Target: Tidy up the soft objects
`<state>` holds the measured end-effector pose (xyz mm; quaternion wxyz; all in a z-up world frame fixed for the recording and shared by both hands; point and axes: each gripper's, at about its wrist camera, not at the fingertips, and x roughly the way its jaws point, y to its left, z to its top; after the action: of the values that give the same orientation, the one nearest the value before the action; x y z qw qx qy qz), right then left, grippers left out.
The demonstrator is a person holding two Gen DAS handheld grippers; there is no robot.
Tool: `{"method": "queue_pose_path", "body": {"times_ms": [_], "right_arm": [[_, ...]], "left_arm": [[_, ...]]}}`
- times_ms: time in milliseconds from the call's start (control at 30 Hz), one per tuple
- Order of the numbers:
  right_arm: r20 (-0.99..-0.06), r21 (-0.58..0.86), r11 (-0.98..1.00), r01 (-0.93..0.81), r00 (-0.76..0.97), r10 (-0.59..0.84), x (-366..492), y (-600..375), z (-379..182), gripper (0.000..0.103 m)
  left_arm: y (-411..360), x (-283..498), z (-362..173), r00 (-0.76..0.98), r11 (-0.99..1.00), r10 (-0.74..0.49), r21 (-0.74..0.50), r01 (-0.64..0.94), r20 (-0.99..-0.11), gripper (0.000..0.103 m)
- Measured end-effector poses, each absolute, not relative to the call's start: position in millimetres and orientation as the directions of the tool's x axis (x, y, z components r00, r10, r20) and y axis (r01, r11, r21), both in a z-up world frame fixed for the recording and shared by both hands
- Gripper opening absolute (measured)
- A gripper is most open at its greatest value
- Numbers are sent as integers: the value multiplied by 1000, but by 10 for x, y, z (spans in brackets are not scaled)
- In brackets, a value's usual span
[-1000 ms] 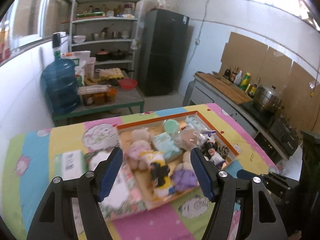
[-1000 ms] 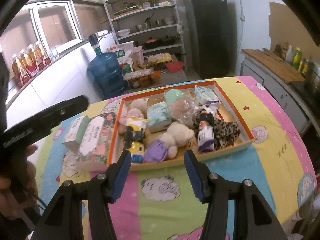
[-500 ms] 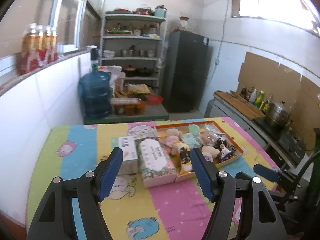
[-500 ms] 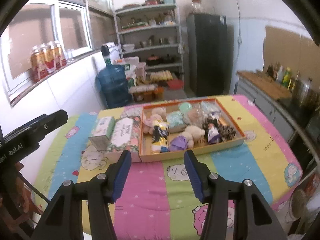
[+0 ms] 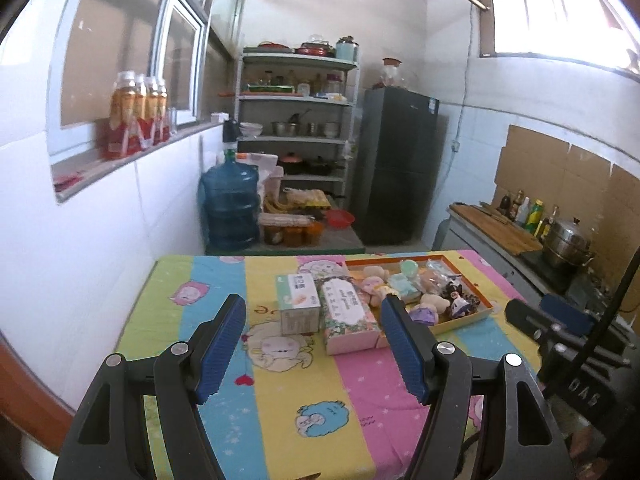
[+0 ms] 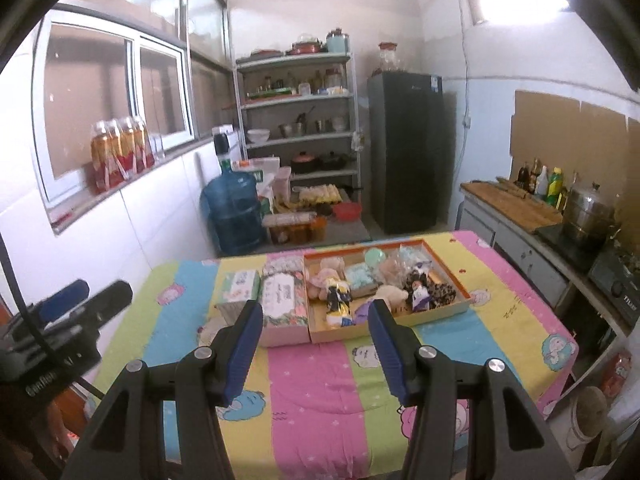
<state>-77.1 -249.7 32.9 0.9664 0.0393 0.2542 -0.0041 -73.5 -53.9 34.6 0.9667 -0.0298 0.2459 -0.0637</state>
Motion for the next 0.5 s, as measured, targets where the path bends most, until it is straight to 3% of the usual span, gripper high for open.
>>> {"method": "queue_pose_path", "body": {"times_ms": [500], "right_arm": [[-485,78,996,35,875,7,-1077,-2409,428,55]], "left_arm": [[-532,-1009,441,870,990,-140,-70,121,-473,72]]}}
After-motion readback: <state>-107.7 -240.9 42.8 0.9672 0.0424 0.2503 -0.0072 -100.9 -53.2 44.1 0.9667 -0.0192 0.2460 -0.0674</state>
